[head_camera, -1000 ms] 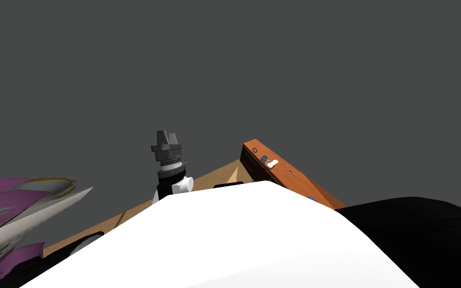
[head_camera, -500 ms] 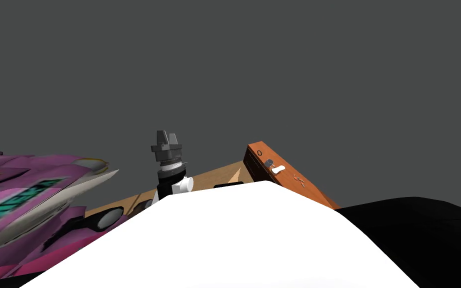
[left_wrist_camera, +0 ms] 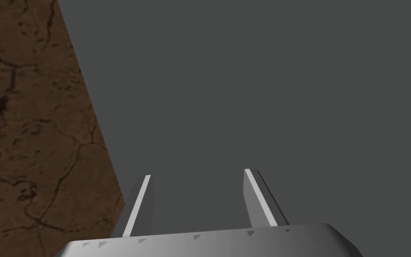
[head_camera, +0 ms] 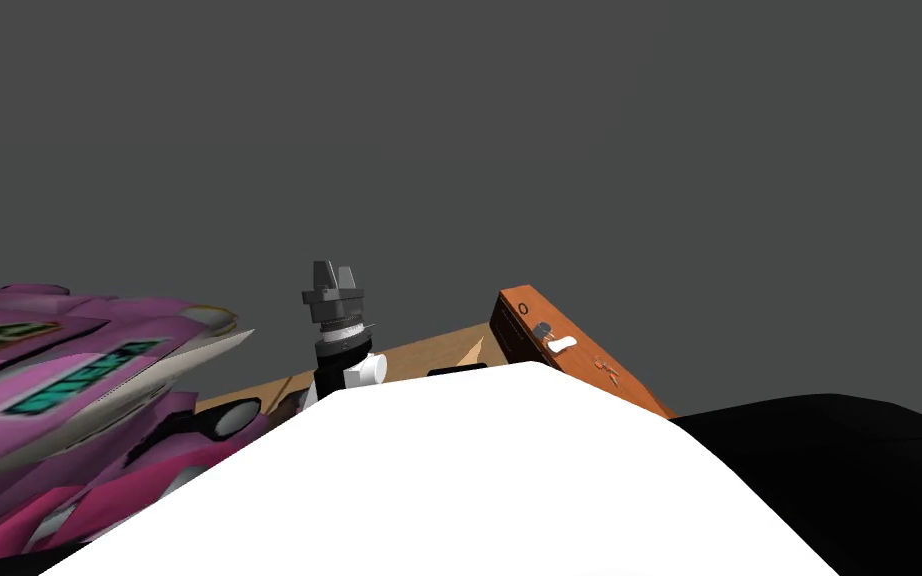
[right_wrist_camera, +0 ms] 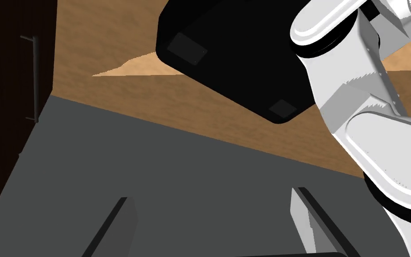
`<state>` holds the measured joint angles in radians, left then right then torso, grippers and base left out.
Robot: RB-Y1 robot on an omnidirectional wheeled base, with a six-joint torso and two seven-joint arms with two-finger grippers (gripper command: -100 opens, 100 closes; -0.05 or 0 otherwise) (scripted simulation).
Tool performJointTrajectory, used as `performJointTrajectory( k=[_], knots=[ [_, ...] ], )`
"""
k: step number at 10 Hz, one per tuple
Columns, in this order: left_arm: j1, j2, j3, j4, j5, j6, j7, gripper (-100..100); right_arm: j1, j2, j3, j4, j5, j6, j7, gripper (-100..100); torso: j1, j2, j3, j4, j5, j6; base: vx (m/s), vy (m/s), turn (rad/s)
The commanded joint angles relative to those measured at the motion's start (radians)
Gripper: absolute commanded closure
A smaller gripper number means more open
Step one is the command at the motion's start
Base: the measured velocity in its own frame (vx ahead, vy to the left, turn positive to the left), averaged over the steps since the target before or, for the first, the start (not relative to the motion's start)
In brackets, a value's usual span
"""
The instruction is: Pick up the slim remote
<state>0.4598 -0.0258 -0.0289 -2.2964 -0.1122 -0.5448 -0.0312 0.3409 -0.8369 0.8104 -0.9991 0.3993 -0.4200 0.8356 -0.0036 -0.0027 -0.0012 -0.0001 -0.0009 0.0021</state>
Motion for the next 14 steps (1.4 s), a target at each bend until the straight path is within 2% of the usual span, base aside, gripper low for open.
performJointTrajectory(
  k=[1,2,4,6,7,8,10,14],
  knots=[
    [0.0,0.0,0.0,0.0,0.0,0.0,0.0,0,-0.002,-0.032,0.033,0.05,0.002,0.007,0.038,-100,0.0,0.0,0.0,0.0,0.0,0.0,-0.002,-0.019,0.287],
    [0.0,0.0,0.0,0.0,0.0,0.0,0.0,0,-0.006,-0.06,0.058,0.101,0.005,0.021,0.072,-100,-0.001,0.0,0.0,0.0,0.0,-0.001,0.015,-0.064,0.38],
    [0.0,0.0,0.0,0.0,0.0,0.0,0.0,0,-0.006,-0.061,0.068,0.113,0.005,0.021,0.072,-100,-0.005,-0.001,-0.001,0.0,-0.001,-0.001,0.006,-0.065,0.187],
    [0.0,0.0,0.0,0.0,0.0,0.0,0.0,0,-0.012,-0.11,0.133,0.199,0.008,0.047,0.134,-100,-0.003,-0.001,-0.001,0.0,0.0,-0.001,0.01,-0.065,0.392],
    [0.0,0.0,0.0,0.0,0.0,0.0,0.0,0,-0.012,-0.11,0.133,0.202,0.008,0.047,0.134,-100,-0.006,-0.002,-0.001,0.0,-0.001,-0.001,0.012,-0.089,0.168],
    [0.0,0.0,0.0,0.0,0.0,0.0,0.0,0,-0.016,-0.131,0.163,0.241,0.008,0.06,0.162,-100,-0.005,-0.002,-0.001,0.0,-0.001,0.0,0.016,-0.076,0.254],
    [0.0,0.0,0.0,0.0,0.0,0.0,0.0,0,-0.016,-0.131,0.163,0.241,0.008,0.06,0.162,-100,-0.004,-0.002,-0.001,0.0,-0.001,0.0,0.007,-0.043,0.078],
    [0.0,0.0,0.0,0.0,0.0,0.0,0.0,0,-0.035,-0.174,0.269,0.352,0.009,0.099,0.251,-100,-0.008,-0.004,-0.002,-0.001,-0.002,-0.001,0.034,-0.106,0.372]
  ],
)
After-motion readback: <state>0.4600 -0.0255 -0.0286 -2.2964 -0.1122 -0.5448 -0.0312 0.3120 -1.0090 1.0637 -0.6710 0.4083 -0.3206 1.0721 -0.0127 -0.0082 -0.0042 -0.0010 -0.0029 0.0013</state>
